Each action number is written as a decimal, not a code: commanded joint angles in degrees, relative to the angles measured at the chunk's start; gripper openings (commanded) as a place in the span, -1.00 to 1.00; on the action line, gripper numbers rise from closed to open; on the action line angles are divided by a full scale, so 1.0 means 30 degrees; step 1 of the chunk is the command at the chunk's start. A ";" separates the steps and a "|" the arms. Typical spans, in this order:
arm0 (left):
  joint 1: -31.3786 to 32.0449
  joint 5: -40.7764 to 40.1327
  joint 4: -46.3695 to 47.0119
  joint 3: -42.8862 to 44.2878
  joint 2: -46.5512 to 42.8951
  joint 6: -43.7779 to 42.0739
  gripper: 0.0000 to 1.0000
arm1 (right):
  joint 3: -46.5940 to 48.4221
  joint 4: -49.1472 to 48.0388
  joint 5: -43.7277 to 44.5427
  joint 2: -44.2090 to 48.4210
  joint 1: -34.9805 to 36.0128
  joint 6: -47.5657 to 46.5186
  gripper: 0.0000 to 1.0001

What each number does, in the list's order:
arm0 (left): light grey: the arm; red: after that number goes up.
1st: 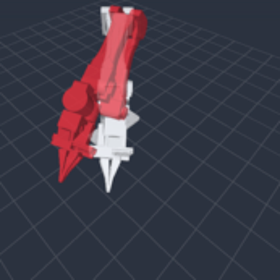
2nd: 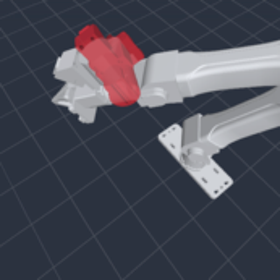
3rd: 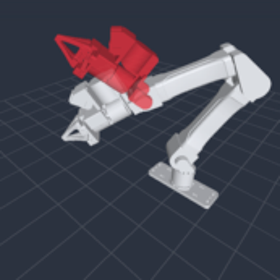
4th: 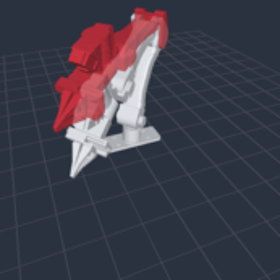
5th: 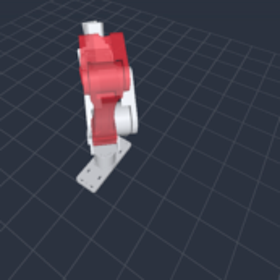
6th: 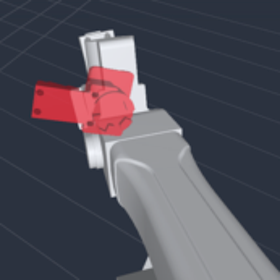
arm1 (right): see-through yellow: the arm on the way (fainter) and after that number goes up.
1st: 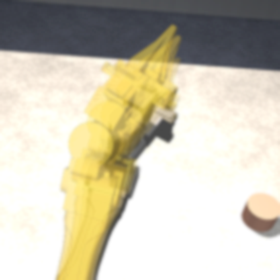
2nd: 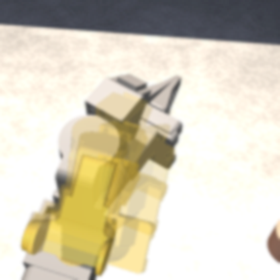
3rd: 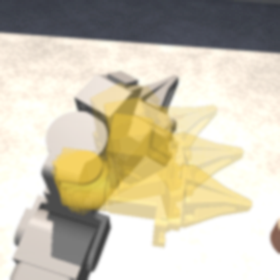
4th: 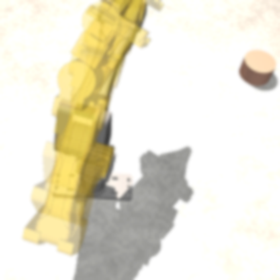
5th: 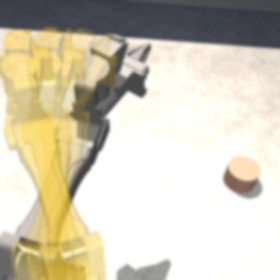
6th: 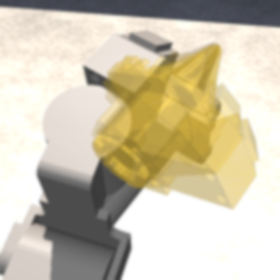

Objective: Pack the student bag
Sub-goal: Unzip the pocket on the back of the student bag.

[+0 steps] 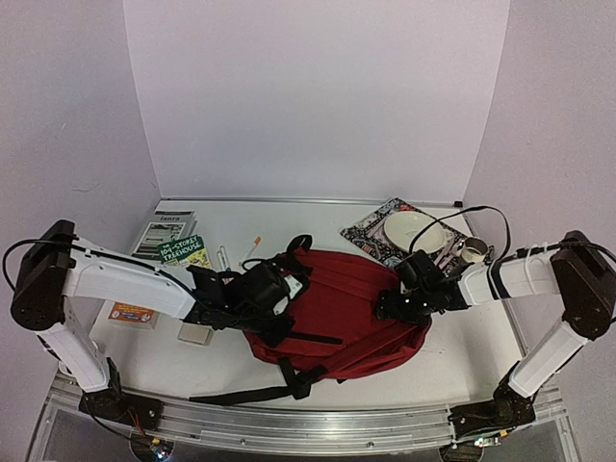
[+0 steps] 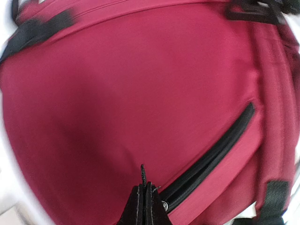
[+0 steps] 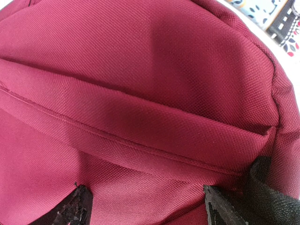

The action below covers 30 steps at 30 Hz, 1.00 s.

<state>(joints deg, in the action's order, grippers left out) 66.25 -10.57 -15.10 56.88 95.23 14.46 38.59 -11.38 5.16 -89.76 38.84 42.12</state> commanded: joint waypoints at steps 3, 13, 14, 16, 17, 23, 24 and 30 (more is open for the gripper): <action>-0.1420 -0.1996 -0.1475 -0.2524 -0.3423 0.2927 -1.00 | -0.0617 0.2411 0.0766 0.0018 -0.0479 0.0286 0.67; -0.1779 -0.1512 -0.0515 -0.3244 -0.2911 0.5804 -1.00 | 0.0190 0.3005 0.0468 0.0863 0.0061 -0.1050 0.66; -0.1781 -0.1289 0.0039 -0.3255 -0.2902 0.5701 -1.00 | 0.0567 0.3187 0.0704 0.1115 0.0381 -0.1623 0.67; -0.1781 -0.1144 0.0815 -0.3392 -0.3038 0.5486 -1.00 | 0.1245 0.3672 0.1264 0.1596 0.1302 -0.2686 0.71; -0.1777 -0.1141 0.1090 -0.3444 -0.3115 0.5425 -1.00 | 0.1623 0.3776 0.1533 0.1727 0.1729 -0.3139 0.72; -0.1777 -0.1029 0.2736 -0.4312 -0.3902 0.5788 -1.00 | 0.3633 0.4080 0.3084 0.1725 0.4671 -0.7250 0.75; -0.1775 -0.0847 0.3161 -0.4540 -0.4121 0.5888 -1.00 | 0.3874 0.3864 0.3055 0.1546 0.5095 -0.7922 0.75; -0.1788 -0.0852 0.5219 -0.6028 -0.5041 0.6938 -1.00 | 0.5541 0.2370 0.1952 -0.0529 0.6657 -1.1585 0.76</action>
<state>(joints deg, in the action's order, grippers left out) 61.28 -12.90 -5.83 40.82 83.36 32.36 51.42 -3.39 11.48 -87.03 56.75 17.60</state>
